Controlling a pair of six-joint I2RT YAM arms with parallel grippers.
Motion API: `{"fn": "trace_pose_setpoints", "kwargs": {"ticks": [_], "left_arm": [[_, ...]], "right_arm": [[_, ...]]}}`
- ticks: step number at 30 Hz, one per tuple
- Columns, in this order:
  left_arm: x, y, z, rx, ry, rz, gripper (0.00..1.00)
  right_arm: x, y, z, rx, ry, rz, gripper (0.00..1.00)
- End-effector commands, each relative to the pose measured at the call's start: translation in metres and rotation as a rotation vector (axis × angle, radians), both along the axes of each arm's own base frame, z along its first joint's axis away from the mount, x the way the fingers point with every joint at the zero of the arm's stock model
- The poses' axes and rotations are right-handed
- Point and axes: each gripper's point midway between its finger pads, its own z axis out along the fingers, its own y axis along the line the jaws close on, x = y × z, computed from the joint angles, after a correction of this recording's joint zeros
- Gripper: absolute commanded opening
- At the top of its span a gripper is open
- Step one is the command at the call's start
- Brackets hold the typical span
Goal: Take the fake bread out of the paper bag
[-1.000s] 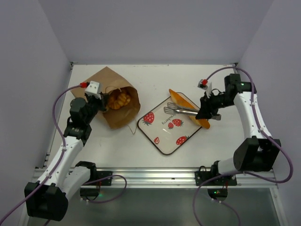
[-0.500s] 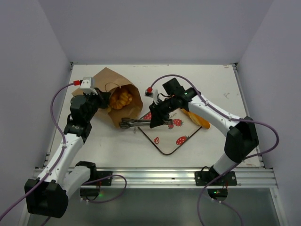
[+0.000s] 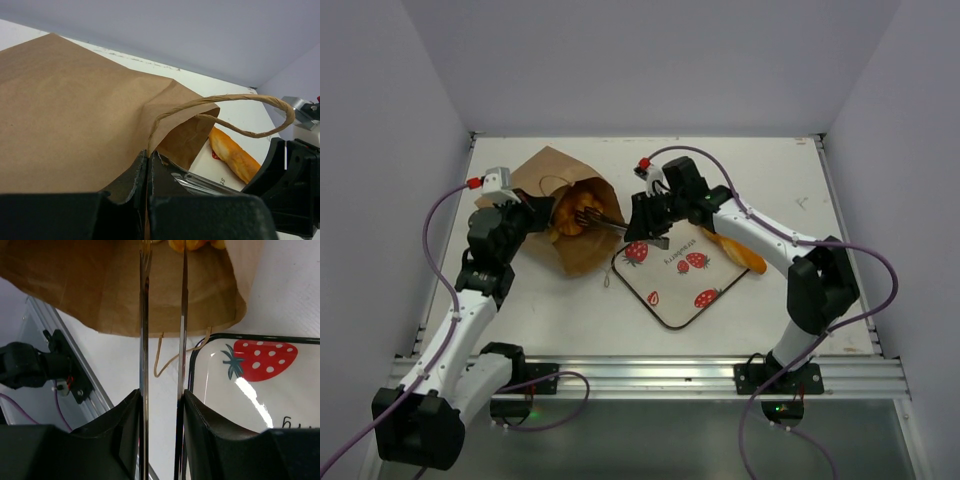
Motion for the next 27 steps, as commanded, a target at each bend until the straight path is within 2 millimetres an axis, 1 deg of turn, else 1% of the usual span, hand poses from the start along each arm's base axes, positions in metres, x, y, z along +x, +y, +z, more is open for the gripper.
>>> {"fn": "trace_pose_setpoints", "kwargs": {"ticks": [1, 3, 4, 7, 9, 11, 14, 18, 26, 27], "left_arm": [[-0.001, 0.0, 0.034, -0.072, -0.114, 0.008, 0.0], [-0.001, 0.001, 0.033, -0.073, -0.113, 0.014, 0.0], [-0.001, 0.003, 0.033, -0.079, -0.114, 0.023, 0.0], [-0.001, 0.004, 0.031, -0.081, -0.107, 0.032, 0.0], [0.0, 0.003, 0.031, -0.095, -0.11, 0.03, 0.0], [0.001, 0.002, 0.032, -0.11, -0.108, 0.026, 0.0], [0.002, 0.0, 0.036, -0.128, -0.121, 0.021, 0.0], [0.002, -0.003, 0.04, -0.144, -0.123, 0.005, 0.0], [0.001, -0.003, 0.04, -0.147, -0.126, 0.008, 0.0], [0.002, -0.003, 0.04, -0.149, -0.127, 0.007, 0.0]], "right_arm": [[0.02, 0.009, 0.011, 0.042, -0.009, -0.101, 0.4], [0.022, 0.005, 0.009, 0.027, -0.016, -0.129, 0.39], [0.022, 0.004, 0.013, 0.033, -0.025, -0.134, 0.39], [0.021, 0.0, 0.018, 0.037, -0.047, -0.146, 0.39], [0.02, -0.003, 0.03, 0.048, -0.074, -0.156, 0.39], [0.021, -0.006, 0.034, 0.047, -0.083, -0.186, 0.4], [0.021, -0.008, 0.029, 0.041, -0.052, -0.221, 0.4], [0.021, -0.006, 0.013, 0.036, 0.009, -0.248, 0.4], [0.02, 0.005, 0.006, 0.079, 0.076, -0.251, 0.41], [0.016, 0.008, 0.007, 0.094, 0.092, -0.231, 0.41]]}}
